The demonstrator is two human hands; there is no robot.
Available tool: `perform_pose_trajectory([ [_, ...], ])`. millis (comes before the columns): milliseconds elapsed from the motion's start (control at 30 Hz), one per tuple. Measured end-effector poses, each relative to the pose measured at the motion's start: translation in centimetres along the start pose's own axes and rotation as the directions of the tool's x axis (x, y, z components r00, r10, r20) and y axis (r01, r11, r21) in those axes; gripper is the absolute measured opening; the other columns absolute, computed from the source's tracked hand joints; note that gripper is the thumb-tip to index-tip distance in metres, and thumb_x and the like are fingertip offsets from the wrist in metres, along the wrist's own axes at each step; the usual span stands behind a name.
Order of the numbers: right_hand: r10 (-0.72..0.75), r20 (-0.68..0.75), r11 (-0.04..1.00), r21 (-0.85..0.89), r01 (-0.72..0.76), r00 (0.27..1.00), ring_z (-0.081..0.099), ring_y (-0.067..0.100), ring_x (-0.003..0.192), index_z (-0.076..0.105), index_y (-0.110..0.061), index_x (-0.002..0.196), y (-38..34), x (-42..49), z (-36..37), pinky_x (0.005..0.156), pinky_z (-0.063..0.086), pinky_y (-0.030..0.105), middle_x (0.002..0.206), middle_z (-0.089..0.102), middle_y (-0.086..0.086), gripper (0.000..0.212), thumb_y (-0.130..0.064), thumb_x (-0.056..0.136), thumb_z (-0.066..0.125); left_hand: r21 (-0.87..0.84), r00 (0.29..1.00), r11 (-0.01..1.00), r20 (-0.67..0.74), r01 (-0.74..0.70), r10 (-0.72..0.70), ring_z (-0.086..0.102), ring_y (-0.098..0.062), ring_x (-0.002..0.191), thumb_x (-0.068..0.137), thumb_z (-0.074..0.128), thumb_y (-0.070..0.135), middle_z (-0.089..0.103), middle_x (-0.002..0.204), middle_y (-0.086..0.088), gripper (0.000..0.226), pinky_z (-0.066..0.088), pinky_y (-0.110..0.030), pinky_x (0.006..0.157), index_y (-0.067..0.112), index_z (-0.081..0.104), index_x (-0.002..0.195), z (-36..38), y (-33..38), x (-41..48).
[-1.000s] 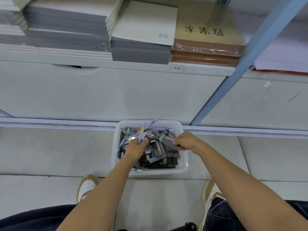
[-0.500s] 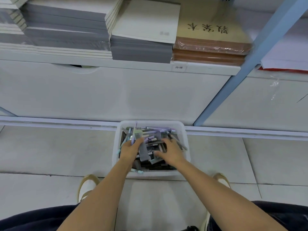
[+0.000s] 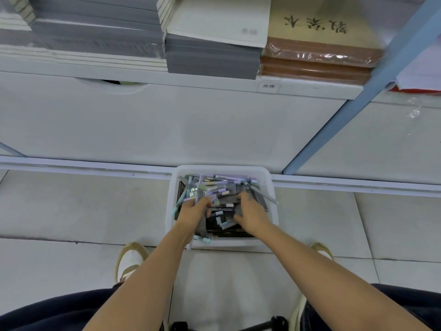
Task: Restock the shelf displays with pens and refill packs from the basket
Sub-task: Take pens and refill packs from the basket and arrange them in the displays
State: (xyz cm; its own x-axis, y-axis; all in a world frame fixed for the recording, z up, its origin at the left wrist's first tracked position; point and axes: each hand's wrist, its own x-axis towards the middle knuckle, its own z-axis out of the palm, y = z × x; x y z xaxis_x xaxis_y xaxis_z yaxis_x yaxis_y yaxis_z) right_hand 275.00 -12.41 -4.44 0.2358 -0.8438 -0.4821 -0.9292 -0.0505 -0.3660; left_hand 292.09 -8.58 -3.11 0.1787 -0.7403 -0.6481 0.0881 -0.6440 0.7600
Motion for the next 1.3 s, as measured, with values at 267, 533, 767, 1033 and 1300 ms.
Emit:
perform_pose_trajectory([
  [267, 0.072, 0.106, 0.968, 0.232, -0.095, 0.992, 0.054, 0.023, 0.078, 0.056, 0.006, 0.097, 2.3, -1.2, -10.8, 0.067, 0.039, 0.031, 0.092, 0.058, 0.013, 0.036, -0.025, 0.100, 0.036, -0.089, 0.997, 0.993, 0.021, 0.075, -0.074, 0.059, -0.017, 0.065, 0.096, 0.058, 0.026, 0.067, 0.072, -0.005, 0.019, 0.044, -0.027, 0.057, 0.008, 0.060, 0.096, 1.6, 2.7, -1.1],
  [533, -0.261, 0.146, 0.635, 0.771, 0.055, 0.954, 0.056, 0.019, 0.061, 0.056, -0.003, 0.112, -1.0, -4.2, -14.3, 0.054, 0.045, 0.025, 0.079, 0.068, 0.015, 0.032, -0.014, 0.103, 0.028, -0.383, 0.985, 0.910, 0.010, -0.158, 0.175, 0.047, -0.013, 0.046, 0.093, 0.065, 0.025, 0.056, 0.053, 0.002, 0.018, 0.042, -0.021, 0.041, 0.008, 0.068, 0.087, 3.8, 8.3, -4.4],
  [767, -0.398, -0.045, 0.627, 0.715, 0.308, 0.916, 0.064, 0.016, 0.069, 0.062, -0.009, 0.098, -5.3, -5.7, -18.6, 0.070, 0.052, 0.029, 0.080, 0.073, 0.010, 0.031, -0.010, 0.104, 0.032, -0.257, 0.880, 0.842, -0.101, -0.474, 0.464, 0.043, -0.009, 0.048, 0.093, 0.064, 0.022, 0.055, 0.055, 0.003, 0.024, 0.035, -0.020, 0.048, 0.010, 0.059, 0.074, 2.1, 14.9, -7.4],
  [1033, -0.503, -0.407, 0.500, 0.583, 0.641, 0.763, 0.069, 0.018, 0.100, 0.044, -0.020, 0.137, -11.3, -10.0, -30.6, 0.083, 0.057, 0.029, 0.113, 0.070, 0.011, 0.049, -0.008, 0.093, 0.062, -0.011, 0.667, 0.667, 0.019, -0.745, 0.745, 0.048, -0.003, 0.052, 0.093, 0.064, 0.027, 0.055, 0.055, 0.007, 0.028, 0.042, -0.013, 0.056, 0.015, 0.059, 0.068, 0.9, 27.2, -14.1],
  [1300, -0.380, -0.762, 0.382, 0.387, 0.839, 0.524, 0.068, 0.014, 0.070, 0.045, -0.018, 0.113, -13.2, -14.4, -44.3, 0.064, 0.058, 0.030, 0.079, 0.071, 0.003, 0.018, -0.012, 0.098, 0.053, -0.086, 0.527, 0.534, 0.088, -0.841, 0.845, 0.052, -0.007, 0.055, 0.095, 0.058, 0.037, 0.060, 0.059, 0.007, 0.024, 0.040, -0.026, 0.061, 0.016, 0.059, 0.084, 1.0, 38.3, -19.7],
])
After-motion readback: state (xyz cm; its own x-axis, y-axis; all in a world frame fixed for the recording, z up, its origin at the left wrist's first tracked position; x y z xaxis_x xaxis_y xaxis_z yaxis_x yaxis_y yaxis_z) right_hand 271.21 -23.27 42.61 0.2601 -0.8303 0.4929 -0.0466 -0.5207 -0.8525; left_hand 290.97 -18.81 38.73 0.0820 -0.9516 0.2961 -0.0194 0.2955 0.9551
